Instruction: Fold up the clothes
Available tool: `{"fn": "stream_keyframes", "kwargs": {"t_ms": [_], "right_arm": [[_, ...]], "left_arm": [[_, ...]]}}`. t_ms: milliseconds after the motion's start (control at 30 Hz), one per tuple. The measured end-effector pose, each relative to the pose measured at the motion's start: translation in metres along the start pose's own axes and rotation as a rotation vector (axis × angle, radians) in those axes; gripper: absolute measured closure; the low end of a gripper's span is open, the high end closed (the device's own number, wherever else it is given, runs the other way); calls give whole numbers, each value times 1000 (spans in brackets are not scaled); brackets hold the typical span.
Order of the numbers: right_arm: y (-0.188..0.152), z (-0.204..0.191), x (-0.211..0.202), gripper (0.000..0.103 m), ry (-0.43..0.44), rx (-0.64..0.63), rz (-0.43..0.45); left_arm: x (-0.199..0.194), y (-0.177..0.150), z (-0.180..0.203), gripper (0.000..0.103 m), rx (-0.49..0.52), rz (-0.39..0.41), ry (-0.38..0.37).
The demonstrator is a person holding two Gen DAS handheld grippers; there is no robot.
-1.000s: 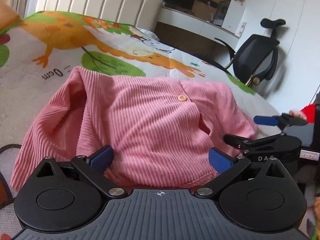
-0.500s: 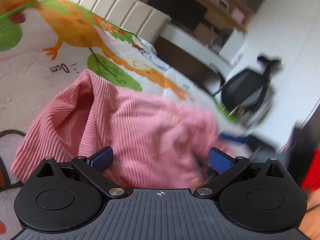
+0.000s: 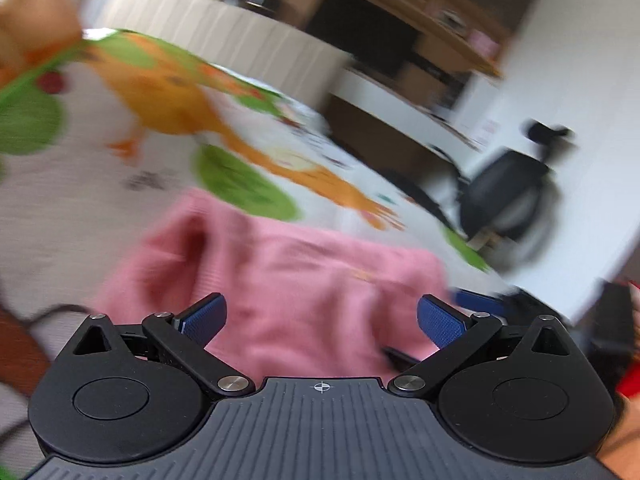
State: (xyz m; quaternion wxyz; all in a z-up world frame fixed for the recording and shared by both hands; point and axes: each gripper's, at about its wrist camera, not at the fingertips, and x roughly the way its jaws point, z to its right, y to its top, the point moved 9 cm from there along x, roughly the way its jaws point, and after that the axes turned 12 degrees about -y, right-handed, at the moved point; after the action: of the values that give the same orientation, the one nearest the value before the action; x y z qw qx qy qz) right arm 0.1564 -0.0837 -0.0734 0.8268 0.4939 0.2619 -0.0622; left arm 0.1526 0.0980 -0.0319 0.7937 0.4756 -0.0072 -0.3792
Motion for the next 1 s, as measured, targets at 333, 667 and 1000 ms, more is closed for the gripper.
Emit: {"fn": "stream_keyframes", "kwargs": {"t_ms": [333, 667, 1000], "right_arm": [[-18, 3, 17, 0, 89, 122, -107], [-21, 5, 17, 0, 113, 164, -115], [-22, 9, 13, 0, 129, 193, -101]], "left_arm": [[31, -29, -15, 0, -96, -100, 12], [-27, 5, -22, 0, -94, 24, 142], [-36, -16, -63, 28, 191, -125, 507]]}}
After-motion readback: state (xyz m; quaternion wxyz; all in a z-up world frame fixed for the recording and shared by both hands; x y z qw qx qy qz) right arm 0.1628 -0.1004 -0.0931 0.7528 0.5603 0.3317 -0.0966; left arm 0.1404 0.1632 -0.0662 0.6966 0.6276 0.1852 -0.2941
